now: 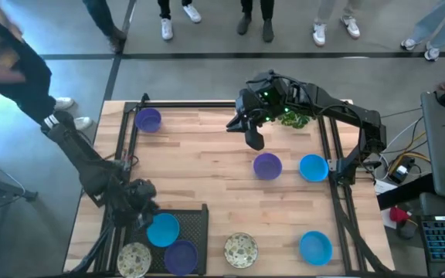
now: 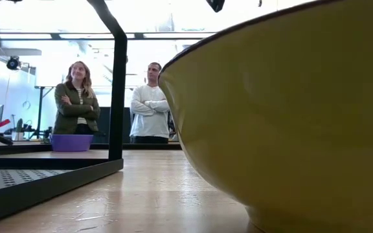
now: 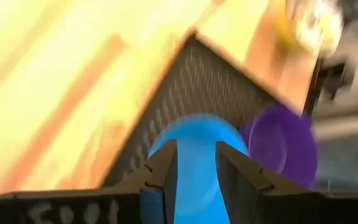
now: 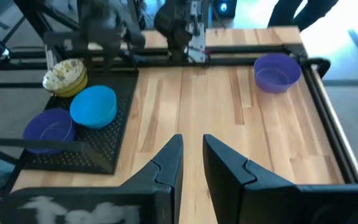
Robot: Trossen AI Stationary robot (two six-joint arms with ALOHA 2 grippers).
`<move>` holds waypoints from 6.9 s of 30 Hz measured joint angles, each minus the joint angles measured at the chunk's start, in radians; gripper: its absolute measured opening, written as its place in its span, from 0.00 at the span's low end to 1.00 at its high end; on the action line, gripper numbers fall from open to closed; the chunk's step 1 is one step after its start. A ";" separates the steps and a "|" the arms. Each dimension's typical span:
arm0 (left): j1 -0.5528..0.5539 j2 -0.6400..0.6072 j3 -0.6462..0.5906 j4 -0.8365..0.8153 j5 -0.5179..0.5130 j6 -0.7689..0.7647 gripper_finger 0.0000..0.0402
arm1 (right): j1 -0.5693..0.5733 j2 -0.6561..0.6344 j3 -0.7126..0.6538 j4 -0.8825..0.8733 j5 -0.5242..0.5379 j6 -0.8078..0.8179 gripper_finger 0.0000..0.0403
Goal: Pick & Place Mini bowls
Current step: Stack the left purple bowl on the purple bowl on the shelf
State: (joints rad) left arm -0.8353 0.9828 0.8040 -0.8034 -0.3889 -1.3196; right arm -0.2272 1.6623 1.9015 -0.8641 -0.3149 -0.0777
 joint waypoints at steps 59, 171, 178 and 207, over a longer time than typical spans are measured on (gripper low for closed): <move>1.548 0.199 0.026 -0.002 -0.011 0.748 0.25 | -0.007 0.000 0.000 0.070 0.003 0.224 0.14; 0.375 0.236 0.366 -0.356 0.071 0.472 0.00 | -0.007 0.000 0.000 0.083 0.000 0.145 0.14; 0.298 0.394 0.515 -0.355 0.144 0.456 0.00 | -0.007 0.000 0.000 0.082 -0.002 0.132 0.14; 0.022 0.777 0.748 -0.066 0.329 0.174 0.00 | -0.007 0.000 0.000 0.000 -0.228 -0.065 0.14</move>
State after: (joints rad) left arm -0.8134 1.7601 1.5520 -0.8689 -0.0601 -1.1461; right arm -0.2340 1.6619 1.9015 -0.8642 -0.5424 -0.1426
